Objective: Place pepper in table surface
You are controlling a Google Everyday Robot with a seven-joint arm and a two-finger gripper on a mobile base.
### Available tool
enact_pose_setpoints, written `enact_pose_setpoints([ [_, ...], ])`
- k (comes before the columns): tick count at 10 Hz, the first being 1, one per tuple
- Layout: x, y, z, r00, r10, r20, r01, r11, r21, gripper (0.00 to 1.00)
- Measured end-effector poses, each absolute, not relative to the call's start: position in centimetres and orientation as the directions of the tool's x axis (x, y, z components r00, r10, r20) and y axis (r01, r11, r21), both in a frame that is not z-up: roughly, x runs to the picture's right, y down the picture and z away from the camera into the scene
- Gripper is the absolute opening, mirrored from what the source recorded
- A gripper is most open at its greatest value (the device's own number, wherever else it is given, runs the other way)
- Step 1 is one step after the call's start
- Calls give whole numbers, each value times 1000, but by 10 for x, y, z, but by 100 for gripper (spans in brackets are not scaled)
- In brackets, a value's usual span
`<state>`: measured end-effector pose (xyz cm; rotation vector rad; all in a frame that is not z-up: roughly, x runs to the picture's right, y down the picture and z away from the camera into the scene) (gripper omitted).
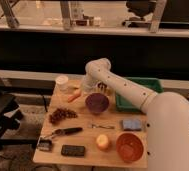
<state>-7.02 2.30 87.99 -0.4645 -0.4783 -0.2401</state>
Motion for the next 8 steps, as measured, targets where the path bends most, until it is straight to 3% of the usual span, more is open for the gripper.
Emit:
enact_pose_setpoints([
  [8,-91,50,935,841,-108,530,357,848,-393,0],
])
